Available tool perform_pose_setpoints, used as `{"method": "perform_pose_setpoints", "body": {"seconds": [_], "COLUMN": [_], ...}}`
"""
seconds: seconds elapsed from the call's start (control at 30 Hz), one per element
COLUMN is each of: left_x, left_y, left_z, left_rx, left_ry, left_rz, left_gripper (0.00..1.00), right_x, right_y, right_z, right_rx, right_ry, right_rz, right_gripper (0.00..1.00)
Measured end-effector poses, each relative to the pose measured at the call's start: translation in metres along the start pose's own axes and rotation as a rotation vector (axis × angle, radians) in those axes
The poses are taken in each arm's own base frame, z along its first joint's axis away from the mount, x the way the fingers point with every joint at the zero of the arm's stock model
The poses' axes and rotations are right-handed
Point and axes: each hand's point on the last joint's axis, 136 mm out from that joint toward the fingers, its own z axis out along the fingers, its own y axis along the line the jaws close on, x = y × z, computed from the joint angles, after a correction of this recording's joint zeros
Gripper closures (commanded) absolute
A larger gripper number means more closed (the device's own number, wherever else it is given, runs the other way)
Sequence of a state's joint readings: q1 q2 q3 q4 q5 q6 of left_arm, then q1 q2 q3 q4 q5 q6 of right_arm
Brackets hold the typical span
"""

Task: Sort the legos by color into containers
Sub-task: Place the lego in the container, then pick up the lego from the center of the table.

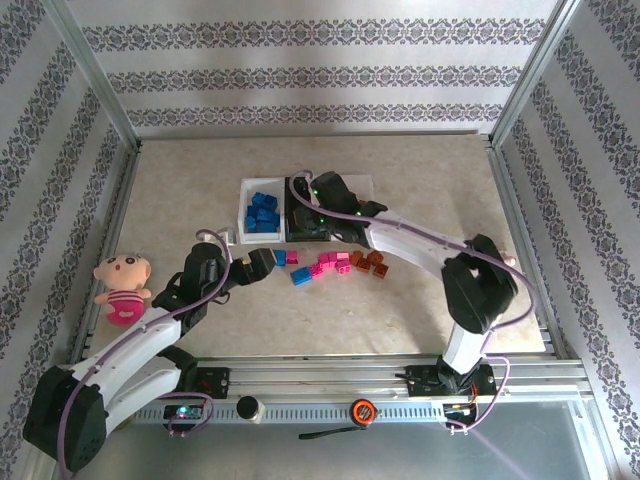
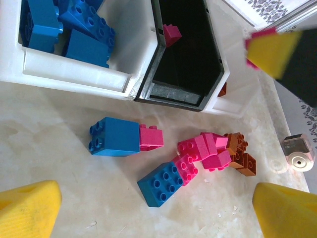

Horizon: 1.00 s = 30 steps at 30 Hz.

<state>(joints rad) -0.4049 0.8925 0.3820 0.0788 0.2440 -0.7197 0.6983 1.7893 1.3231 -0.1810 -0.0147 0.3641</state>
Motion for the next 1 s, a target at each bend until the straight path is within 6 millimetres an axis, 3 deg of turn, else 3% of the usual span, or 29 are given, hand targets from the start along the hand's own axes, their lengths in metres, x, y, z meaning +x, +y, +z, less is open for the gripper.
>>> {"method": "perform_pose_setpoints", "body": {"seconds": [0.2,0.33,0.43,0.63,0.9,1.0], "left_x": [0.005,0.008,0.011,0.021,0.059,0.076], "left_y": [0.004,0.007,0.010,0.010,-0.035,-0.040], "left_z": [-0.001,-0.001,0.000,0.010,0.043,0.057], "left_rx": [-0.015,-0.028,-0.038,-0.053,-0.025,-0.048], "left_ry": [0.017,0.033,0.046,0.115,0.285,0.343], "left_rz": [0.007,0.021,0.029,0.065,0.298,0.387], "left_gripper": [0.01,0.01,0.02,0.05,0.08,0.10], "right_x": [-0.014,-0.021,-0.025,-0.024,0.008,0.025], "right_y": [-0.028,-0.038,-0.039,-0.037,-0.041,-0.044], "right_z": [0.040,0.055,0.056,0.044,-0.006,-0.020], "right_rx": [0.088,0.112,0.114,0.103,0.074,0.070], "right_ry": [0.018,0.023,0.017,0.000,-0.018,-0.013], "right_rz": [0.057,0.086,0.099,0.099,0.117,0.125], "right_gripper": [0.65,0.39,0.33,0.31,0.30,0.30]}}
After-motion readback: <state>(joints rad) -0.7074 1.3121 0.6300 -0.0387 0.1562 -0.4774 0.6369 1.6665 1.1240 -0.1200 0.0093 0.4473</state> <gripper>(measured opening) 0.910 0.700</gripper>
